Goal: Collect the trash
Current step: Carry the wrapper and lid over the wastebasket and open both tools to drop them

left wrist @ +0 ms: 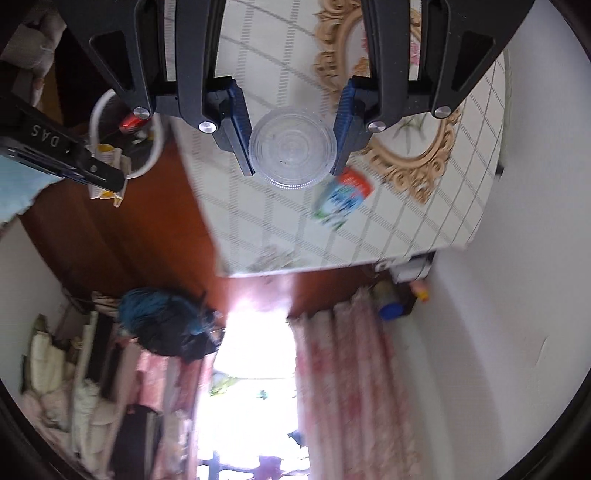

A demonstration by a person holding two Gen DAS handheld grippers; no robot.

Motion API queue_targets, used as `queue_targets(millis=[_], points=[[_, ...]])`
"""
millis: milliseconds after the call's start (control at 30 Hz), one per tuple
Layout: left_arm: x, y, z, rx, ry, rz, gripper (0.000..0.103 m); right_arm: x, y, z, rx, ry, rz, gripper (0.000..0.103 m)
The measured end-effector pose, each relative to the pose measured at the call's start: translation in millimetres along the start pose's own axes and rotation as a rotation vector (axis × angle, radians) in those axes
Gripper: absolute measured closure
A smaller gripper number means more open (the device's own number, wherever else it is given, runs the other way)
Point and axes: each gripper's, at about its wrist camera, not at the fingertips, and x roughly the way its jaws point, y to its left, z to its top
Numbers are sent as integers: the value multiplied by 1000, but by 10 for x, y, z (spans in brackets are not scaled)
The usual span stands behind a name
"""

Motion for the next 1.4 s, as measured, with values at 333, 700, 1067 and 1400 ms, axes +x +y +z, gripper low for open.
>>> queue_targets(millis=[333, 700, 1067, 1400], points=[[-86, -1166, 147, 98, -7, -186, 67, -944, -1173, -43, 120, -129, -81, 73], [1032, -2460, -170, 186, 272, -358, 67, -477, -2730, -486, 298, 26, -219, 72], [1988, -2917, -406, 225, 496, -376, 66, 458, -3452, -795, 394, 159, -238, 72], [2198, -2805, -351, 187, 511, -349, 18, 819, -3362, -614, 353, 183, -284, 63]])
